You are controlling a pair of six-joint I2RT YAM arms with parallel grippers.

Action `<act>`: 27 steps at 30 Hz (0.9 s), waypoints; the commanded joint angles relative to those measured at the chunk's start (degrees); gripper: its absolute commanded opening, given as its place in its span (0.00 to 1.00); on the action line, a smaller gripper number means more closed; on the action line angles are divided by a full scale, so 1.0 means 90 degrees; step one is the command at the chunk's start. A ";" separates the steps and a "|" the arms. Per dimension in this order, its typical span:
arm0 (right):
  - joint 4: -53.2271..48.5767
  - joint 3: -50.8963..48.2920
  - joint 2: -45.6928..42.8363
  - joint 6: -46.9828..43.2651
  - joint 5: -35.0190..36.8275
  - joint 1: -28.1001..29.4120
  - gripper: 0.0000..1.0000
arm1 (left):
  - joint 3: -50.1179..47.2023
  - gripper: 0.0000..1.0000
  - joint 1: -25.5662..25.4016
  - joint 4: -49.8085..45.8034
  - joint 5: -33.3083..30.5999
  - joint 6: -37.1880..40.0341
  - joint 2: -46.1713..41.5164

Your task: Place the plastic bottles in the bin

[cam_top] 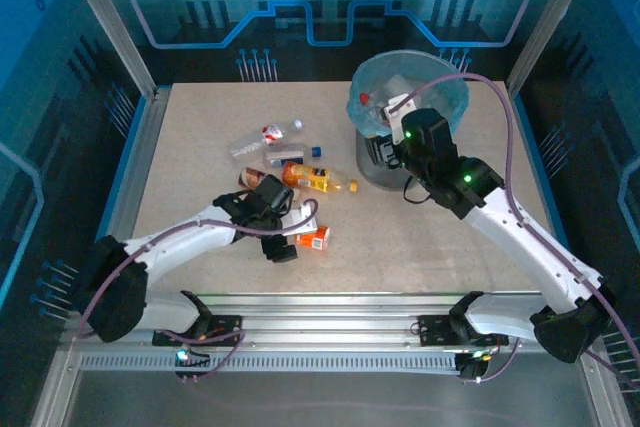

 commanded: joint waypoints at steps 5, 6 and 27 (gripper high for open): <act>0.0347 -0.0187 -0.0215 -0.0313 -0.0074 0.0063 0.72 | 0.0264 0.77 -0.0038 0.0245 -0.0087 0.0383 0.0531; 0.0337 -0.0196 -0.0215 -0.0335 -0.0087 0.0055 0.72 | 0.0275 0.76 -0.0039 0.0253 -0.0080 0.0403 0.0628; 0.0347 -0.0510 -0.0347 -0.0247 -0.0157 0.0017 0.72 | 0.0133 0.50 -0.0031 0.1367 -0.0521 -0.0045 0.0978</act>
